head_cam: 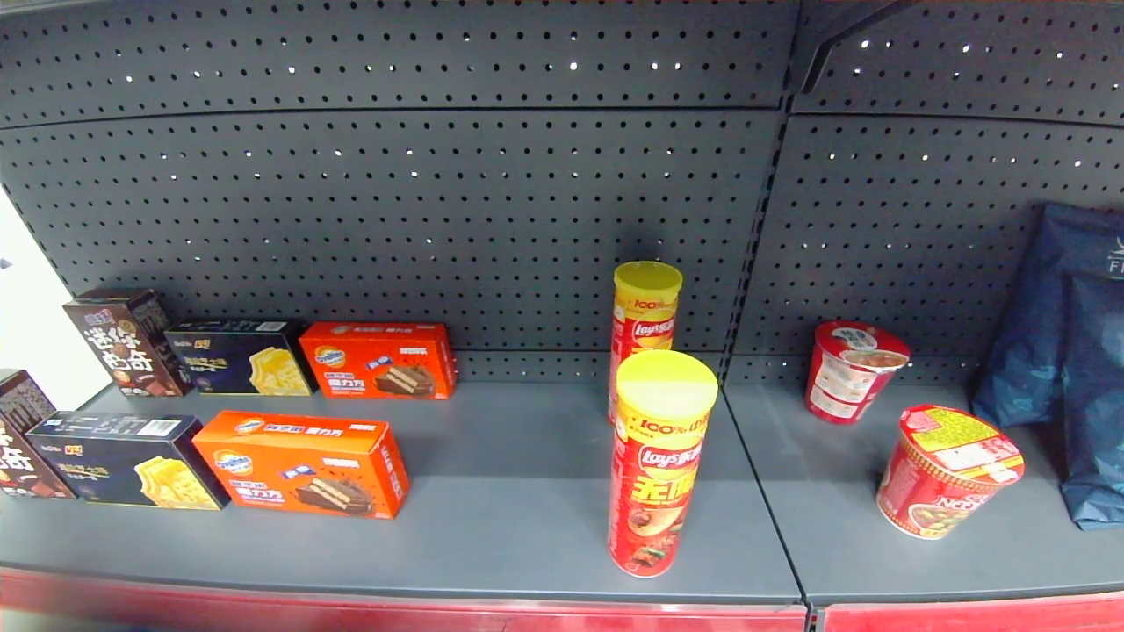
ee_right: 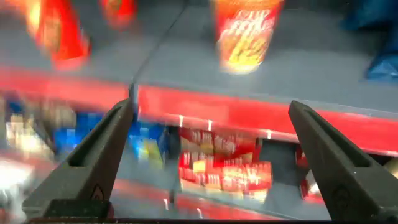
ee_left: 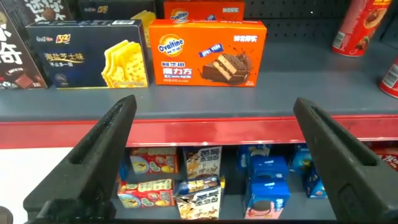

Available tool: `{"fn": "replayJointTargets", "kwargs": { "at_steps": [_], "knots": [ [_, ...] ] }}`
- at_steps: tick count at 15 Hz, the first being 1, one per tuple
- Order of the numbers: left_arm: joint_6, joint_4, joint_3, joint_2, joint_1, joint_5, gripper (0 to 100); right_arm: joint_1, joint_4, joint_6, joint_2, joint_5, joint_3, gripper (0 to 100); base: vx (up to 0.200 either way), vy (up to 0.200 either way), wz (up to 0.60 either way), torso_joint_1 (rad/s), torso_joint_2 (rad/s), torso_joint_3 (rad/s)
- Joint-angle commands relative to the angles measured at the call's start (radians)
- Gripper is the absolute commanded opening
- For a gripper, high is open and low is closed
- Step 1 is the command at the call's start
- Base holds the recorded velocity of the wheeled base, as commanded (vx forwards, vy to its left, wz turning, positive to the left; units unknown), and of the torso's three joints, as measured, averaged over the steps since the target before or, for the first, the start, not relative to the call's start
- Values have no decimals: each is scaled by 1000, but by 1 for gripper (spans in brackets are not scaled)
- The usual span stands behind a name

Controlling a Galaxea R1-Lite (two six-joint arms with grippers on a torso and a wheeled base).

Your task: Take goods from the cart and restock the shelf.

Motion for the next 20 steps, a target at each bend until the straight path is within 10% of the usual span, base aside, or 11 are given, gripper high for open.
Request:
{"fn": "replayJointTargets", "kwargs": {
  "at_steps": [1,3,6,11,20],
  "knots": [
    [4,-1,0,0,2,-2,100,0,3,-3,5,2,1,100,0,0,0,0,0,0],
    [12,-3,1,0,2,1,100,-1,3,-4,5,-1,1,100,0,0,0,0,0,0],
    [16,63,0,0,2,169,100,-1,3,-4,5,-2,1,100,0,0,0,0,0,0],
    [58,60,0,0,-1,61,100,-1,3,-4,5,-4,1,100,0,0,0,0,0,0],
    [47,57,1,0,-1,50,100,0,1,-4,5,-1,1,100,0,0,0,0,0,0]
  ]
}}
